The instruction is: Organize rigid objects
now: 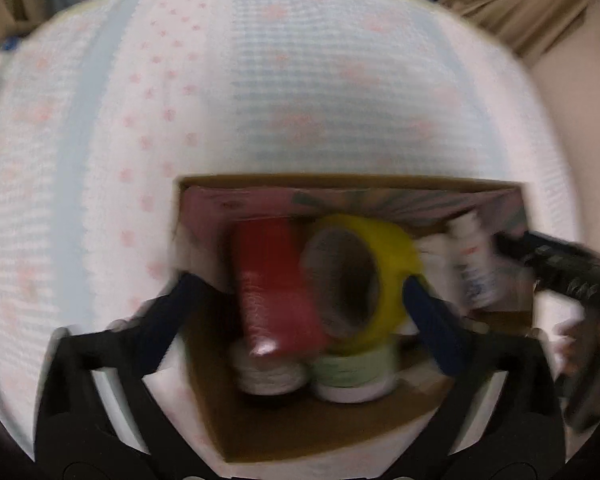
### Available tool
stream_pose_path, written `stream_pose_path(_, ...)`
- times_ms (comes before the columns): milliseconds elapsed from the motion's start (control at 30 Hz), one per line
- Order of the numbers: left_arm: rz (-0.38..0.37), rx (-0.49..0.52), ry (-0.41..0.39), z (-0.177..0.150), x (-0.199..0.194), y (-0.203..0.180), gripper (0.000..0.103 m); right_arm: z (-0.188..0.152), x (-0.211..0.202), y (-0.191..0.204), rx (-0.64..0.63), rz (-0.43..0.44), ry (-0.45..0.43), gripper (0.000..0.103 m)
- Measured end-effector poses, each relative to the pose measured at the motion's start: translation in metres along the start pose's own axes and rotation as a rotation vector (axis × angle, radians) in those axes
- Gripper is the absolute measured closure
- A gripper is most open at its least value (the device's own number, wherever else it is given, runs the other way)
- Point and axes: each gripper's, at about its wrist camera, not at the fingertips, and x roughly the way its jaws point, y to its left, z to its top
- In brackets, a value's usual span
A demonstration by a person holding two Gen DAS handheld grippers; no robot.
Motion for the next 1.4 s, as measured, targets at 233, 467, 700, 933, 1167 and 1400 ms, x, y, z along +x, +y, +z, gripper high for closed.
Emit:
stream_pose_path(233, 0.044, 0.012, -0.011, -0.009, -0.010, -0.012, 0.000, -0.014, -0.018, 0.004, -0.048, 0.013, -0.054, 0.000)
stream_pose_path(467, 0.076, 0.004, -0.007, -0.020, -0.018, -0.019, 0.000, -0.022, -0.024, -0.005, -0.028, 0.038, -0.052, 0.000)
stream_pose_path(700, 0.115, -0.023, -0.062, -0.030, -0.060, -0.043, 0.000, -0.027, -0.058, -0.008, -0.055, 0.074, -0.087, 0.000)
stream_pose_path(933, 0.144, -0.048, -0.194, -0.043, -0.153, -0.099, 0.000, -0.033, -0.154, -0.026, -0.139, 0.070, -0.197, 0.000)
stream_pose_path(1167, 0.177, -0.013, -0.425, -0.078, -0.280, -0.174, 0.000, -0.057, -0.295, -0.058, -0.178, 0.027, -0.381, 0.000)
stream_pose_path(1400, 0.217, 0.029, -0.623, -0.130, -0.357, -0.233, 0.000, -0.098, -0.375, -0.083, -0.167, -0.017, -0.503, 0.000)
